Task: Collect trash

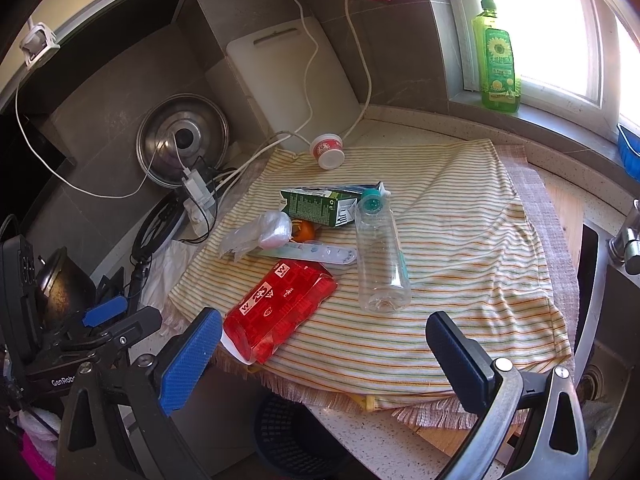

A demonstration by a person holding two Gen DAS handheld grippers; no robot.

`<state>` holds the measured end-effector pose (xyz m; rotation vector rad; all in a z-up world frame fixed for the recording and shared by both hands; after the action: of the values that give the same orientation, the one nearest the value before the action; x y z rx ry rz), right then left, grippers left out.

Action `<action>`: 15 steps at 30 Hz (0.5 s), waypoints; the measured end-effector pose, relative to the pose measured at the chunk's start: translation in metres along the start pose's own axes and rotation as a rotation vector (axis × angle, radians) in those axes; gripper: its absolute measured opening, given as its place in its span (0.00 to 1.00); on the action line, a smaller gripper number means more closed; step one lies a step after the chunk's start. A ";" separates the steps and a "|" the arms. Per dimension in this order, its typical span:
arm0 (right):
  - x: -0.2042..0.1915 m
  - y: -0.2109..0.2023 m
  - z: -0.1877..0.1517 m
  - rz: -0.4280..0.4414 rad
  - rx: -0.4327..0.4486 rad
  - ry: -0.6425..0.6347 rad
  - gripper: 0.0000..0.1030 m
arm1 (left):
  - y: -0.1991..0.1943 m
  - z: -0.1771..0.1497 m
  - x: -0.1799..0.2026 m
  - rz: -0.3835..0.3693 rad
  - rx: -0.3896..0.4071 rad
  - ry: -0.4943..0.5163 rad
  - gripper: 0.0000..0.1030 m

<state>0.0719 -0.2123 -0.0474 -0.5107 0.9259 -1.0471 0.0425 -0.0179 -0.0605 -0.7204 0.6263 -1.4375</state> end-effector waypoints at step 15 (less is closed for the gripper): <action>0.008 0.012 0.009 0.022 -0.035 -0.047 1.00 | 0.011 -0.003 -0.002 0.040 -0.009 -0.045 1.00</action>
<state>0.0873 -0.2143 -0.0544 -0.5515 0.9076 -0.9963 0.0475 -0.0165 -0.0711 -0.7413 0.6090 -1.3792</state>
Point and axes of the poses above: each gripper's, at about its wrist camera, not at the fingertips, and y roughly the way its jaws point, x to its right, z to its top, the point moved 8 cm from there along y, roughly the way its jaws point, and after that the axes turned 11 degrees about y, right-handed, at the moved point
